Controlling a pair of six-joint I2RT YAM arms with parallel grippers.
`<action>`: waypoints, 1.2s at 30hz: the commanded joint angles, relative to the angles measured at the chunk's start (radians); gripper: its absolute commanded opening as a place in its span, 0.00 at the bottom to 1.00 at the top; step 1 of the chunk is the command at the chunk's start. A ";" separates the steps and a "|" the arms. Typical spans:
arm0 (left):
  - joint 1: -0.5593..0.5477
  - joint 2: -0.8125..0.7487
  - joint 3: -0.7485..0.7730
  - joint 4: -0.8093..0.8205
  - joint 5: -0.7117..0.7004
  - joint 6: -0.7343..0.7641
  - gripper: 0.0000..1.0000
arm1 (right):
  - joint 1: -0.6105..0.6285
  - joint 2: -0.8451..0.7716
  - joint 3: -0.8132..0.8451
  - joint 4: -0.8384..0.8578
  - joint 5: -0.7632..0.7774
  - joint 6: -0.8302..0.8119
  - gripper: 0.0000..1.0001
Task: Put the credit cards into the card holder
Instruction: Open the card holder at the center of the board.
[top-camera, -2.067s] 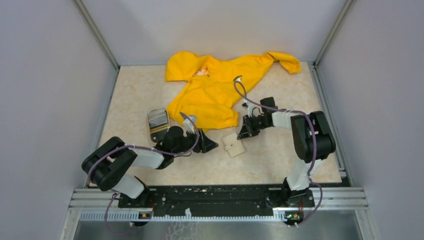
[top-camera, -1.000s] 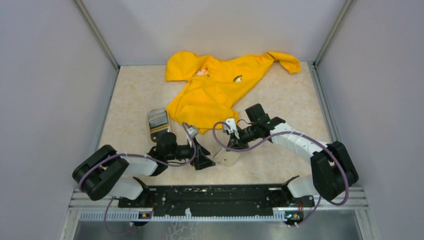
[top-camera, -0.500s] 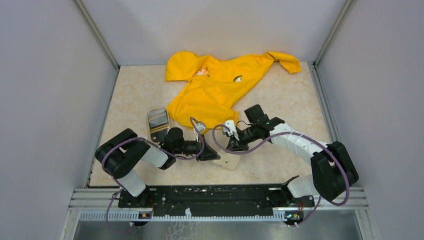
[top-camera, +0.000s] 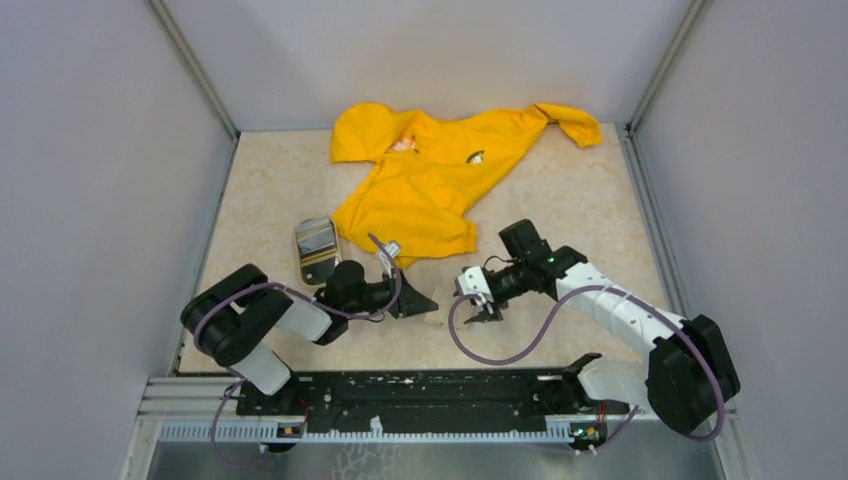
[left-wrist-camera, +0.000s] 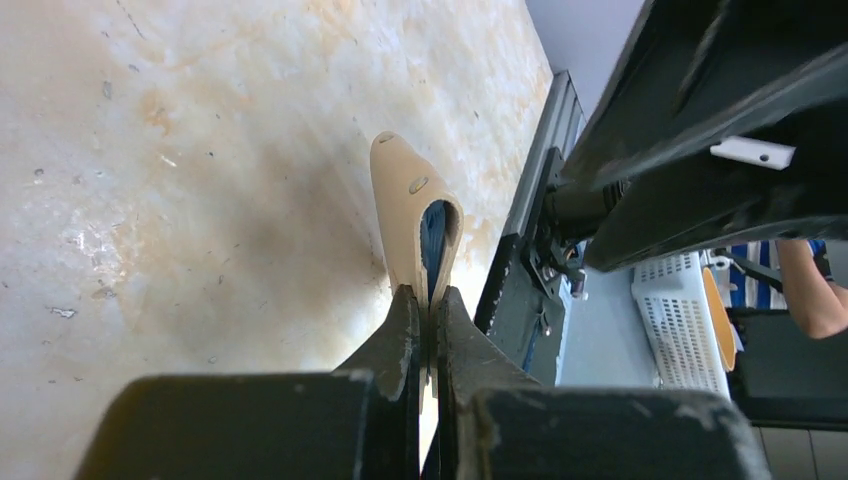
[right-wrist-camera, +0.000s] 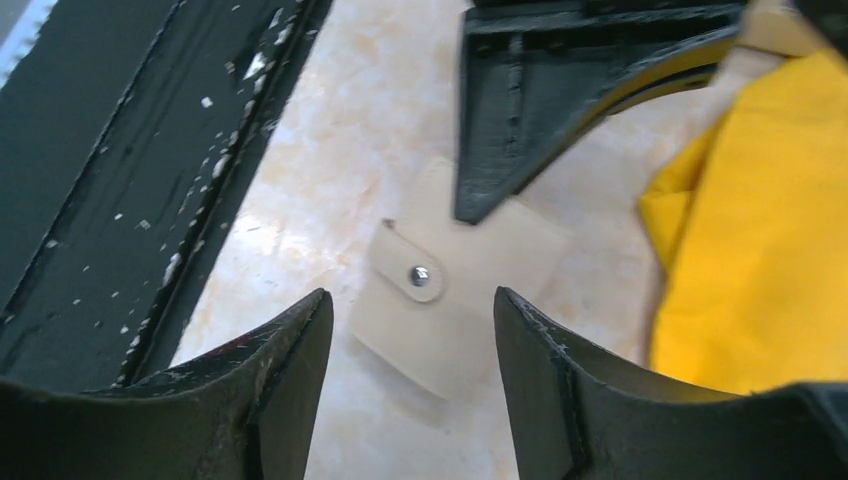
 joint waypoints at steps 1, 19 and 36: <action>-0.040 -0.084 0.024 -0.037 -0.119 0.011 0.00 | 0.038 0.047 -0.014 -0.065 -0.047 -0.179 0.56; -0.085 -0.226 0.038 -0.153 -0.265 -0.041 0.00 | 0.124 0.066 -0.025 0.173 0.295 0.112 0.39; -0.085 -0.270 0.015 -0.151 -0.324 -0.077 0.00 | 0.164 0.102 0.008 0.157 0.240 0.161 0.08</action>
